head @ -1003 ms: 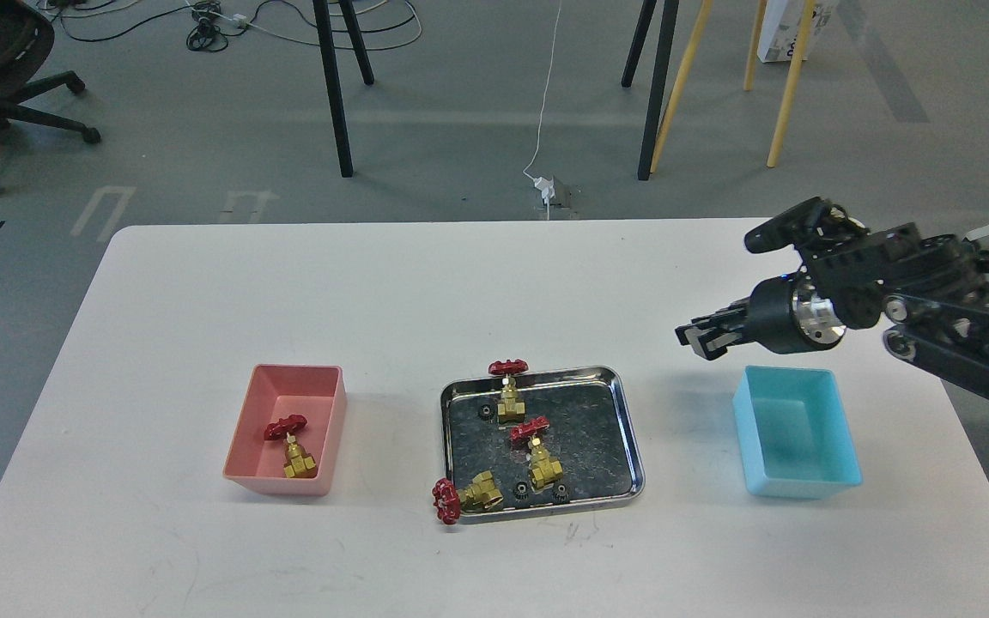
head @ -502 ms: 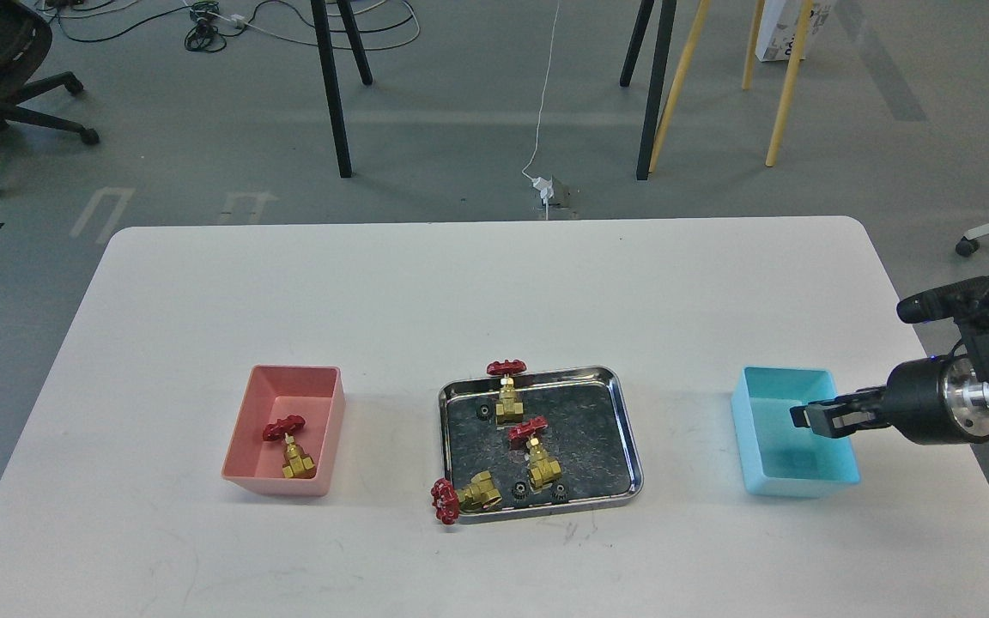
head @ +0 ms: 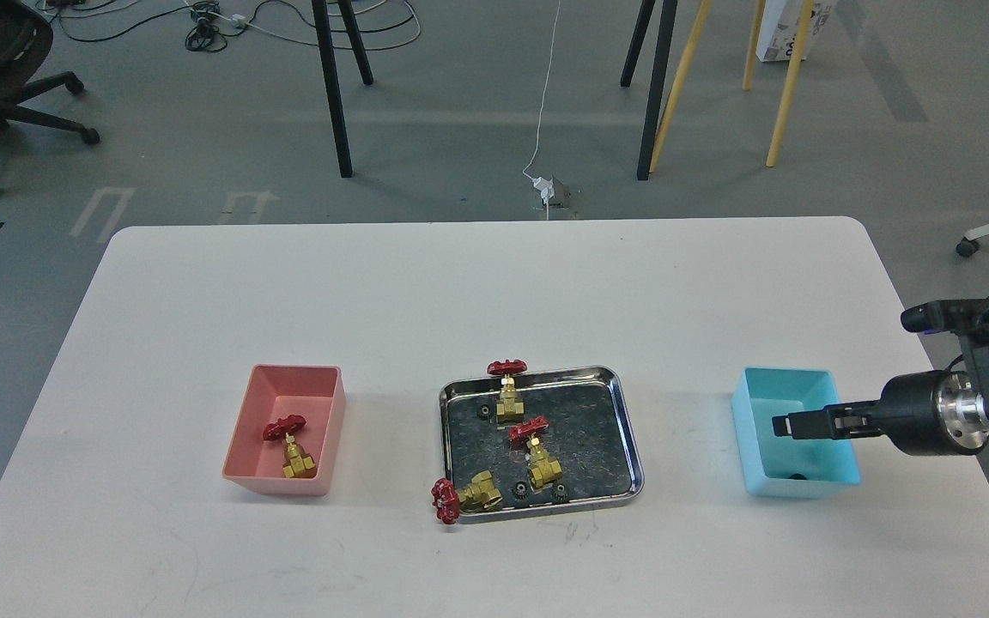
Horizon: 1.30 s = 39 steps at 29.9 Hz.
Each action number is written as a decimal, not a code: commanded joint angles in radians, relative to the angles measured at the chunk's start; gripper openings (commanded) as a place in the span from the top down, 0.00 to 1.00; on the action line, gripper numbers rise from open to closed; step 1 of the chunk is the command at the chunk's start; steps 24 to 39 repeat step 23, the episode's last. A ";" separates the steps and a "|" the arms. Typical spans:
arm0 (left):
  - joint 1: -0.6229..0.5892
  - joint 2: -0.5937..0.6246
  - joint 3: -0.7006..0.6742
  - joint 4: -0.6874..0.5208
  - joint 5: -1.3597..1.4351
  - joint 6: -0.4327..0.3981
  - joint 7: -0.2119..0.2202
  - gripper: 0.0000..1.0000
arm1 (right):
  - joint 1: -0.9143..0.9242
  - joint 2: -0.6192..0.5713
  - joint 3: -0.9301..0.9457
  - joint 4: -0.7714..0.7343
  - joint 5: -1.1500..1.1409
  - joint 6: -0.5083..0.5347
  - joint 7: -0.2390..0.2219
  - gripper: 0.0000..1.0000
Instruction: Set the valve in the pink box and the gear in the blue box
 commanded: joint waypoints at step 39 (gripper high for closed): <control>-0.259 -0.642 0.326 -0.001 0.070 0.095 0.282 0.01 | 0.134 0.388 0.575 -0.489 0.841 -0.559 -0.239 0.01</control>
